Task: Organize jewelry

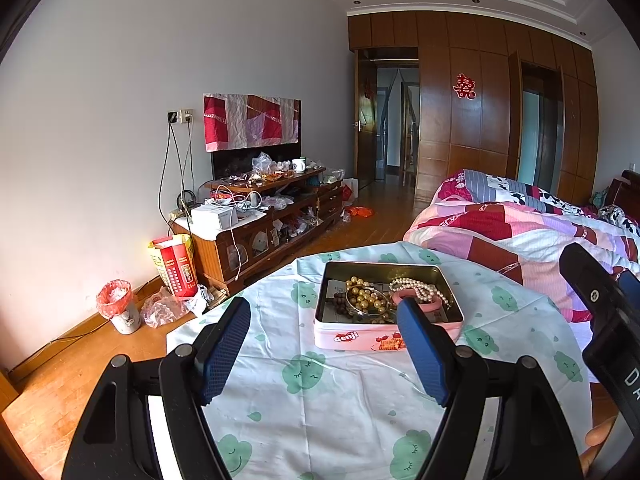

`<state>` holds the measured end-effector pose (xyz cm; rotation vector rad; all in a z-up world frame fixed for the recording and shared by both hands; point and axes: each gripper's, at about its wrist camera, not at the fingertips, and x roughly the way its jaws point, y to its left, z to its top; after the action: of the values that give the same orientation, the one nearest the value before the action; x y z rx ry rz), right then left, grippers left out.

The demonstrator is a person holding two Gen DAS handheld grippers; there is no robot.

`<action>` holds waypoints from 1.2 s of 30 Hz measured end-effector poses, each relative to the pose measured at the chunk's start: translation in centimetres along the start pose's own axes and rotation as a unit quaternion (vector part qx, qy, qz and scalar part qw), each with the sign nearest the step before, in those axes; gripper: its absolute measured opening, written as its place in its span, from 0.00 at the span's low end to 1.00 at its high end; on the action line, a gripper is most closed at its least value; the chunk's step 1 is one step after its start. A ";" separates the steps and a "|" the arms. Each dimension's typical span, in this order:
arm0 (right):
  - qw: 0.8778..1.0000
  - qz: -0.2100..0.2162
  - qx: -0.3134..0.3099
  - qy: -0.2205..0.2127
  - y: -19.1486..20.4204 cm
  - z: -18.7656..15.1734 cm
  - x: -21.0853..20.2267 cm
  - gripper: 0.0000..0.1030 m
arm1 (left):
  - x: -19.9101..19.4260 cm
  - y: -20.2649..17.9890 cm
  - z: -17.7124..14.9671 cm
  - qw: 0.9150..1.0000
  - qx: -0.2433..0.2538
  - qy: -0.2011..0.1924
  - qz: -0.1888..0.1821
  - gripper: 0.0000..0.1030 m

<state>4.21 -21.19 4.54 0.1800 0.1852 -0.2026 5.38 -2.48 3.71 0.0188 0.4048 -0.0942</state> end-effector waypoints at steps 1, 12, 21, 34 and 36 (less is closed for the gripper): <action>1.000 0.000 0.000 0.000 0.0 0.0 0.0 1.00 | 0.0 0.0 0.0 1.000 0.001 -0.001 0.001 0.74; 1.000 0.000 -0.005 -0.002 0.1 0.0 0.0 1.00 | 0.3 -0.2 0.1 1.000 0.005 -0.003 0.020 0.74; 1.000 -0.003 -0.005 0.002 0.1 -0.4 0.2 1.00 | 0.9 0.2 0.1 0.999 0.003 -0.001 0.039 0.74; 1.000 -0.007 -0.008 0.009 -0.3 -0.7 0.8 1.00 | 1.4 0.6 0.3 1.000 -0.016 -0.003 0.009 0.74; 1.000 -0.007 -0.008 0.009 -0.3 -0.7 0.9 1.00 | 1.4 0.8 0.3 1.000 -0.019 -0.006 0.008 0.74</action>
<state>4.87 -21.51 3.62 0.1653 0.2063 -0.2125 6.83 -1.87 3.41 -0.0162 0.3935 -0.0697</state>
